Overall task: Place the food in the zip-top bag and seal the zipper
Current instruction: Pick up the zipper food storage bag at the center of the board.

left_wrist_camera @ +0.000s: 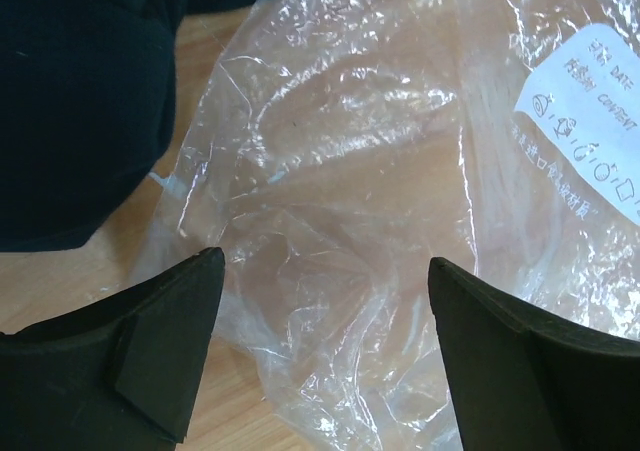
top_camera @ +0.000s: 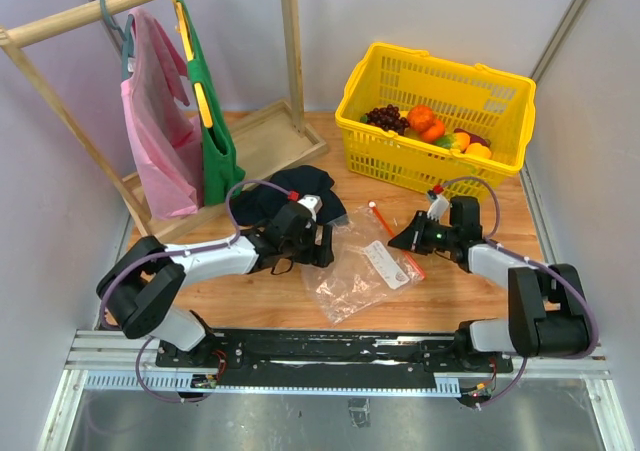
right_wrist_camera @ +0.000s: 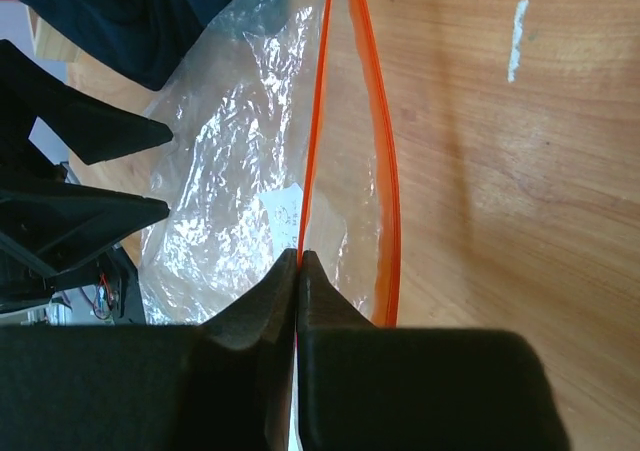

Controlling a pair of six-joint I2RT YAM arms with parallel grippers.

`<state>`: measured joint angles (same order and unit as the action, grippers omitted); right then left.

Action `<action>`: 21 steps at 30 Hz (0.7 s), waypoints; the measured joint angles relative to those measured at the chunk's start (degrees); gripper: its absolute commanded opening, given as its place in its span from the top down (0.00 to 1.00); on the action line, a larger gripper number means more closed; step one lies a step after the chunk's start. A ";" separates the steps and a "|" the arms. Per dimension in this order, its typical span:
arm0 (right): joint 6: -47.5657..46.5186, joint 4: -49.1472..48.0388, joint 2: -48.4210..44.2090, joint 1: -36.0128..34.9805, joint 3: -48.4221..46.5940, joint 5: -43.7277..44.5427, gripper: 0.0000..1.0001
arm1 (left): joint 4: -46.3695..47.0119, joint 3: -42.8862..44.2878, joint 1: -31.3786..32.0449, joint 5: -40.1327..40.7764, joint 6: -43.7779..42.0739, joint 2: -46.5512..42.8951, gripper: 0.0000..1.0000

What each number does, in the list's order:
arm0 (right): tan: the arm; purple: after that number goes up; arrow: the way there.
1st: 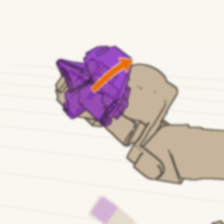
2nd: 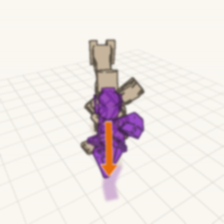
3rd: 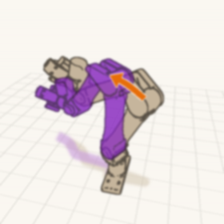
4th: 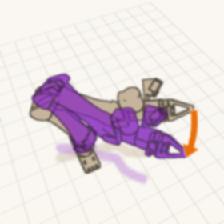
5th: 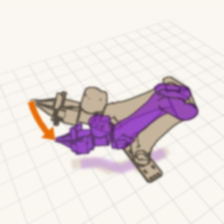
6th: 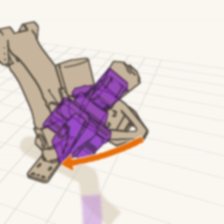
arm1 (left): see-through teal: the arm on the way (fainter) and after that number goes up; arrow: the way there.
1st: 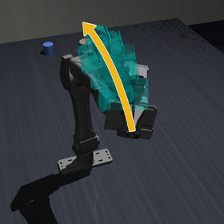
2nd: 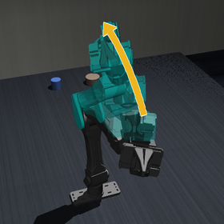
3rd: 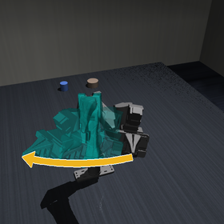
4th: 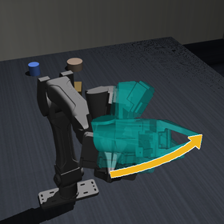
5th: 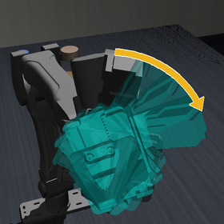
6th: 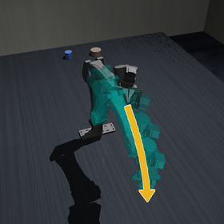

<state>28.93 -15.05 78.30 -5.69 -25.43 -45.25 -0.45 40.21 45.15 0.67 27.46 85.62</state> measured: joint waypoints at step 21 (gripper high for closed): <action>-8.41 28.46 -23.78 -12.09 -21.22 21.73 0.99 | -21.94 18.05 0.00 16.46 6.05 -11.23 0.03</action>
<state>20.51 13.41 54.52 -17.78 -46.65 -23.53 -22.39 58.26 45.15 17.12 33.52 74.39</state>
